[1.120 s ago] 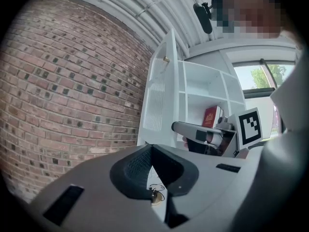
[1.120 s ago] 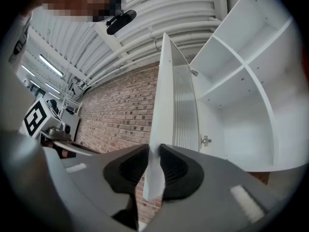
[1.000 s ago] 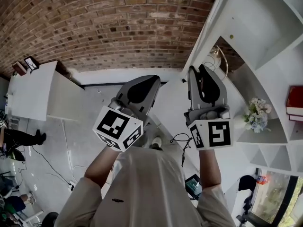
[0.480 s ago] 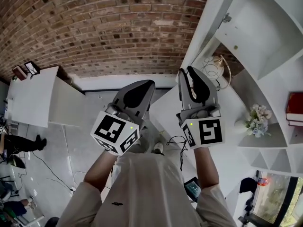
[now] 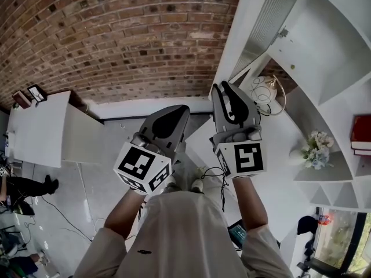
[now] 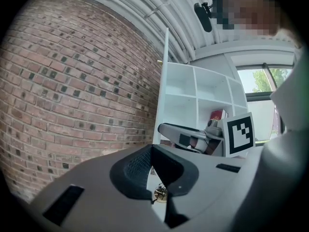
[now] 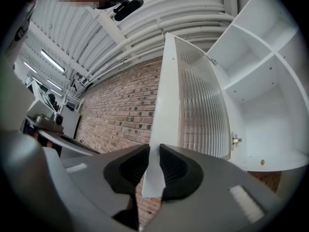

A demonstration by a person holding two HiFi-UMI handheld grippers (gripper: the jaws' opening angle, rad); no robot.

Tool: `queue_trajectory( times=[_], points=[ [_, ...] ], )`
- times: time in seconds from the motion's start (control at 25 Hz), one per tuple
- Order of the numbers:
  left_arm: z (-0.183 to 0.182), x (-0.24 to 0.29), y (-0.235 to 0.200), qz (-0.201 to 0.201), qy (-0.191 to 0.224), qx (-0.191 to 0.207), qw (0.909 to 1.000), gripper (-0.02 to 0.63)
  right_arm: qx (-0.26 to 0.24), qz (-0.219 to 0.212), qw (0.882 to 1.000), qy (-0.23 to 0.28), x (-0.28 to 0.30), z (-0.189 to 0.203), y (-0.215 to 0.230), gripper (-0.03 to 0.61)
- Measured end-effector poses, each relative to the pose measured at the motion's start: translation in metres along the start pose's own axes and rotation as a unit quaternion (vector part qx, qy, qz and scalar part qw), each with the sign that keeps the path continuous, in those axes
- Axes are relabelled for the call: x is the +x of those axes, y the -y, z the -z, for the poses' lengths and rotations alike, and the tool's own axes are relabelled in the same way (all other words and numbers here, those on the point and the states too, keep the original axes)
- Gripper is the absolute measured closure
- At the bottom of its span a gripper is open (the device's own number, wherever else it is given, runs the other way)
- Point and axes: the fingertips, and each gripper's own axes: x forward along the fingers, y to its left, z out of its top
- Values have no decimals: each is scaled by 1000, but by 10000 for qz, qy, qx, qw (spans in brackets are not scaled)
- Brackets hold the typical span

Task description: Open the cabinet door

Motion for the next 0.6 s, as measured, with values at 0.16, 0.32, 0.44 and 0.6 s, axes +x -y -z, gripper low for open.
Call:
queue_trajectory(
  times=[0.16,0.32,0.44,0.6],
  points=[
    [2,2,-6,40,4,-50,10000,606,84,-53,9999,37,11,2,-2,499],
    [4,1,-11,63,0,-88,9999,606,70,-78,9999,119,17,3,-3,499],
    [4,0,-14,85,11,-100,9999,606,61,-59,9999,117,17,3,-4,499],
    [4,0,-12,130,19,-103,9999,606,82,-37,9999,54,13,2,-3,499]
  ],
)
